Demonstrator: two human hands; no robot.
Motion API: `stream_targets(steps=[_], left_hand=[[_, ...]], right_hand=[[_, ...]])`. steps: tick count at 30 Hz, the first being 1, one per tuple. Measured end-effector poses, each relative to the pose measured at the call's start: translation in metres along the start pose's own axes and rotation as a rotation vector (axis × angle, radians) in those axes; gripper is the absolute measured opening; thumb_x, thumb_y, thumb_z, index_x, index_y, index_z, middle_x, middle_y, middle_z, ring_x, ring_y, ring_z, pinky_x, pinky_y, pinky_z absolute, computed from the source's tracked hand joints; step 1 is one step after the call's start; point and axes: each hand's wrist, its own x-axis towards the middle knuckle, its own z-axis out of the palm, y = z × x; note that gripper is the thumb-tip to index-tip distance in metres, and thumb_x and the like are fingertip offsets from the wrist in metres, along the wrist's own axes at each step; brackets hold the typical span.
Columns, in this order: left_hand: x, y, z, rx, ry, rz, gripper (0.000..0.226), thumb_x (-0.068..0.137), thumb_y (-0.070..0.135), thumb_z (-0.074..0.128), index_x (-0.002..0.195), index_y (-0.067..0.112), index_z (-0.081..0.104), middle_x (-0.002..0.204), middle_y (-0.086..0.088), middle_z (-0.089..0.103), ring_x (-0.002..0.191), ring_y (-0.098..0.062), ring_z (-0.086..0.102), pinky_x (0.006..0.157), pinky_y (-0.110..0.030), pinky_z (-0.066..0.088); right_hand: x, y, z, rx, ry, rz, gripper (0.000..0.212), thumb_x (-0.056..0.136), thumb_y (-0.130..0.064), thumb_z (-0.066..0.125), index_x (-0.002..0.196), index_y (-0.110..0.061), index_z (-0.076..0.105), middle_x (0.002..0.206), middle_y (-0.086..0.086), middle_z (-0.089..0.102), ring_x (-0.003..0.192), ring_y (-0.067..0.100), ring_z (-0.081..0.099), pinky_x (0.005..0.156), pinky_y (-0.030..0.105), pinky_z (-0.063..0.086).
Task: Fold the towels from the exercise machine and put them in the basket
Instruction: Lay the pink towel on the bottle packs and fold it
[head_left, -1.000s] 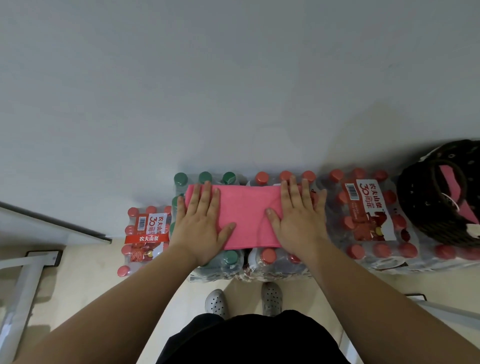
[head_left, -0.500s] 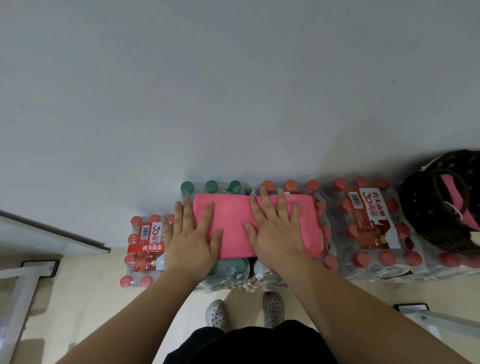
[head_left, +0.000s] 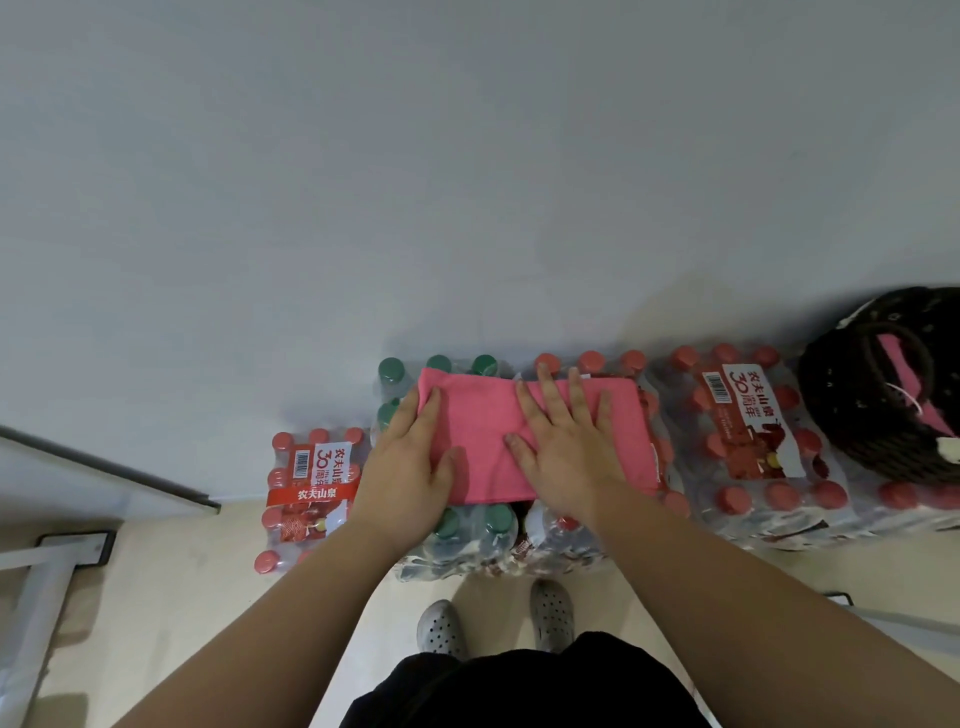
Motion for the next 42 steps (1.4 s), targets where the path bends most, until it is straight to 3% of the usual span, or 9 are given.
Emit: stream_targets(steps=[7,14,18,23,28,33,36,39,42], left_hand=[[-0.001,0.058,-0.022,-0.115,0.016,0.126,0.084,0.081,-0.001,0.056,0.157,0.016,0.024,0.163,0.002,0.014,0.139,-0.007,0.024,0.096,0.006,0.017],[0.024,0.122,0.013,-0.059,-0.084,0.178,0.089,0.078,-0.005,0.051,0.158,0.015,0.018,0.163,-0.001,0.013,0.147,-0.014,0.022,0.105,0.0,0.011],[0.045,0.15,0.056,0.019,-0.165,0.161,0.09,0.075,-0.007,0.049,0.157,0.009,0.016,0.163,-0.009,0.013,0.15,-0.02,0.017,0.113,-0.012,0.018],[0.053,0.173,0.093,0.057,-0.229,0.129,0.079,0.086,0.005,0.051,0.157,0.009,0.018,0.165,-0.009,0.009,0.152,-0.017,0.005,0.112,-0.013,0.016],[0.045,0.166,0.102,-0.072,-0.177,0.097,0.048,0.09,0.022,0.055,0.137,0.017,0.046,0.162,-0.006,0.025,0.139,-0.025,0.041,0.111,-0.032,0.036],[0.03,0.148,0.093,0.013,0.105,0.119,0.038,0.084,0.013,0.051,0.121,0.014,0.059,0.139,-0.005,0.051,0.107,-0.025,0.061,0.089,-0.041,0.053],[0.032,0.14,0.093,0.286,0.119,0.108,0.06,0.087,0.036,0.043,0.143,0.015,0.047,0.153,-0.009,0.042,0.135,-0.033,0.044,0.11,-0.048,0.036],[0.042,0.135,0.104,0.479,-0.1,0.072,0.077,0.093,0.063,0.022,0.158,0.022,0.01,0.167,-0.001,0.003,0.153,-0.025,-0.005,0.12,-0.052,-0.005],[0.045,0.132,0.119,0.584,-0.176,0.074,0.085,0.093,0.072,0.013,0.158,0.022,-0.009,0.166,-0.001,-0.013,0.15,-0.024,-0.021,0.117,-0.056,-0.016]], right_hand=[[-0.025,0.032,-0.014,0.608,0.243,0.02,0.07,0.098,-0.062,0.026,0.156,-0.022,0.03,0.165,-0.004,0.018,0.153,0.013,0.006,0.125,0.041,0.011],[-0.05,0.087,-0.023,0.938,0.235,0.135,0.048,0.103,-0.048,0.037,0.142,-0.024,0.051,0.146,-0.004,0.049,0.133,0.008,0.043,0.115,0.038,0.036],[-0.048,0.106,-0.026,1.224,0.083,0.121,0.064,0.09,-0.073,0.038,0.144,-0.039,0.045,0.145,-0.008,0.053,0.131,0.006,0.05,0.113,0.034,0.039],[-0.042,0.122,-0.03,1.313,0.018,0.069,0.036,0.104,-0.036,0.045,0.139,-0.038,0.051,0.13,-0.027,0.056,0.12,-0.015,0.049,0.102,0.009,0.037],[-0.029,0.133,-0.032,1.239,-0.009,0.005,0.035,0.102,-0.023,0.053,0.136,-0.024,0.059,0.135,-0.01,0.06,0.127,0.0,0.052,0.107,0.015,0.038],[-0.022,0.134,-0.027,1.056,0.037,0.045,0.029,0.09,-0.023,0.072,0.119,-0.019,0.072,0.108,-0.005,0.073,0.096,0.004,0.066,0.094,0.029,0.053],[-0.026,0.135,-0.028,0.996,0.042,0.039,0.033,0.084,-0.02,0.077,0.116,-0.023,0.069,0.095,-0.007,0.066,0.069,-0.003,0.057,0.071,0.011,0.048],[-0.026,0.139,-0.027,0.777,0.061,-0.041,0.037,0.084,-0.023,0.076,0.119,-0.024,0.066,0.114,-0.005,0.053,0.095,0.009,0.059,0.094,0.024,0.048],[-0.029,0.143,-0.028,0.46,0.093,-0.123,0.042,0.085,-0.036,0.072,0.124,-0.024,0.063,0.118,-0.001,0.048,0.104,0.02,0.056,0.096,0.035,0.049]])
